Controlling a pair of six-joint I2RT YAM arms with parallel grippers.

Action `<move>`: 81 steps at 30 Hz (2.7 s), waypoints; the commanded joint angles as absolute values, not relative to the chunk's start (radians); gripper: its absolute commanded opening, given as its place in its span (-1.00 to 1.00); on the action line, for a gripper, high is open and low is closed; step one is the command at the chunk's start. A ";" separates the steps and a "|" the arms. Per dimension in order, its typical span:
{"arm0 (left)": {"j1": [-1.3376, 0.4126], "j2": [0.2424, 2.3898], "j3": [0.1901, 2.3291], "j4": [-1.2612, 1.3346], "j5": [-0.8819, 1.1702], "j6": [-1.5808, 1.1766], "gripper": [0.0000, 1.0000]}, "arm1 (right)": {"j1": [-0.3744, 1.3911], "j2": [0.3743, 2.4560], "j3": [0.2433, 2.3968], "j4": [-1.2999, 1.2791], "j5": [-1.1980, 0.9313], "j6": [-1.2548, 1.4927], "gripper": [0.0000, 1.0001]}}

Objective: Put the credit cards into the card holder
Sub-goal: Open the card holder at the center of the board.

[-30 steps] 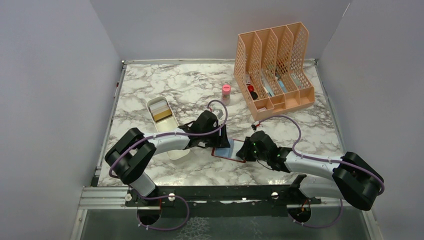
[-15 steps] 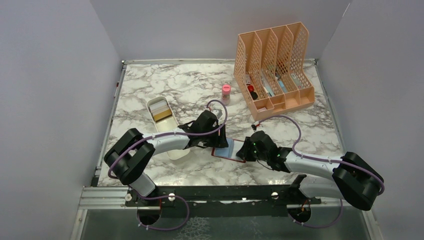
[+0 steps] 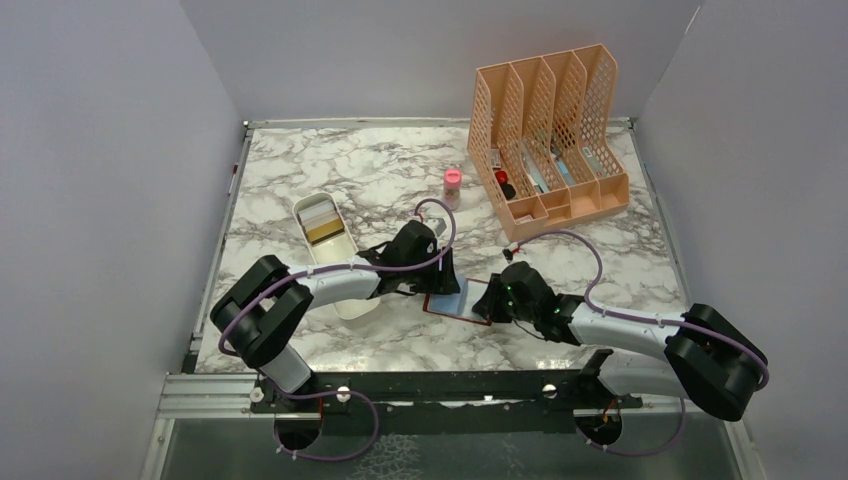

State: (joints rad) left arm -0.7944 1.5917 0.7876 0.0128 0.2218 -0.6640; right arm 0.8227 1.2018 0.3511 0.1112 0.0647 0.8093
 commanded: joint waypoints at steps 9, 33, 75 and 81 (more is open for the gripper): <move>-0.814 1.616 0.767 0.099 0.297 -0.703 0.21 | 0.818 1.189 0.336 0.120 0.061 0.791 -0.62; -0.847 1.636 0.757 0.295 0.414 -0.828 0.22 | 0.818 1.150 0.314 0.137 0.067 0.794 -0.61; -0.852 1.717 1.025 0.030 0.265 -0.684 0.22 | 0.817 0.974 0.325 0.097 -0.003 0.791 -0.51; -0.794 1.584 1.080 -0.209 0.097 -0.552 0.22 | 0.818 1.085 0.344 0.079 0.076 0.805 -0.54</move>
